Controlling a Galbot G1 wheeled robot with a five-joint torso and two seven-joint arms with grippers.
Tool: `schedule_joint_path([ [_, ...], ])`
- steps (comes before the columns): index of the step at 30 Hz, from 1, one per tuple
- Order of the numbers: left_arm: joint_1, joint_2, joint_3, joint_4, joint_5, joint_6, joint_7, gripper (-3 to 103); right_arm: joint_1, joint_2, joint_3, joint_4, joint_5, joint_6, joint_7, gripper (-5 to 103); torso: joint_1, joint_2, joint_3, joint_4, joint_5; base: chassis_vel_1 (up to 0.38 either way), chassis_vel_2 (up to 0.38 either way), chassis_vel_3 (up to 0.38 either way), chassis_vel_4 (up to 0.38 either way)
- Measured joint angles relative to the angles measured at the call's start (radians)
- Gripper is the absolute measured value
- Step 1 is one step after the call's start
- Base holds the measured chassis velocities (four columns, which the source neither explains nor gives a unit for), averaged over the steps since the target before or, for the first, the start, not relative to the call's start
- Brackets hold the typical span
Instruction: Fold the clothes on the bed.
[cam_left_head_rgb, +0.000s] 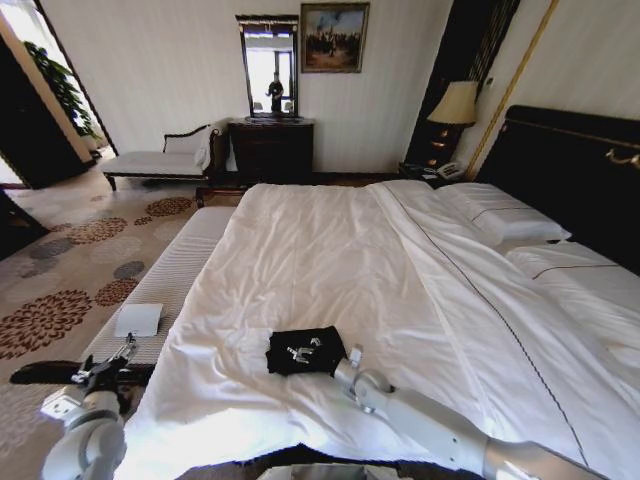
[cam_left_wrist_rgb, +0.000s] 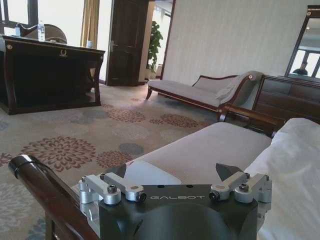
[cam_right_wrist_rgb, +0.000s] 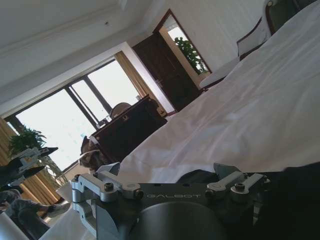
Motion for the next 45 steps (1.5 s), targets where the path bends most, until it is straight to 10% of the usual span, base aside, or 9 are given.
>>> schedule_joint_path([
  [9, 0.011, 0.008, -0.025, -0.001, -0.005, -0.006, -0.002, 100, -0.004, -0.048, -0.040, 0.090, -0.052, 0.041, -0.113, 100, 0.000, 0.000, 0.000, -0.0001, 0.0000, 0.000, 0.000, 0.000, 0.000],
  [14, 0.012, 0.012, -0.014, -0.020, -0.011, -0.012, 0.009, 100, -0.052, -0.121, 0.151, 0.211, -0.053, 0.065, -0.142, 100, 0.000, 0.000, 0.000, -0.0002, 0.0001, 0.000, 0.000, 0.000, 0.000],
  [24, 0.007, 0.008, 0.136, -0.147, 0.039, -0.001, 0.124, 100, -0.212, -0.197, 0.648, 0.295, -0.141, 0.076, 0.273, 100, 0.000, 0.000, 0.000, -0.0004, 0.0005, 0.000, 0.000, 0.000, 0.000],
  [28, 0.001, 0.020, 0.246, -0.190, 0.176, 0.012, 0.126, 100, -0.392, -0.198, 0.919, 0.383, -0.281, 0.056, 0.434, 100, 0.000, 0.000, 0.000, 0.0000, 0.0001, 0.000, 0.000, 0.000, 0.000],
  [37, 0.044, -0.063, 0.346, -0.282, 0.376, -0.050, 0.048, 100, -0.864, 0.001, 1.319, 0.680, -0.631, 0.009, 0.490, 100, 0.000, 0.000, 0.000, 0.0003, 0.0003, 0.000, 0.000, 0.000, 0.000],
  [45, 0.194, -0.083, 0.366, -0.385, 0.399, -0.151, 0.216, 100, -1.016, 0.183, 1.356, 0.836, -0.750, 0.035, 0.497, 100, 0.000, 0.000, 0.000, -0.0005, 0.0000, 0.000, 0.000, 0.000, 0.000],
])
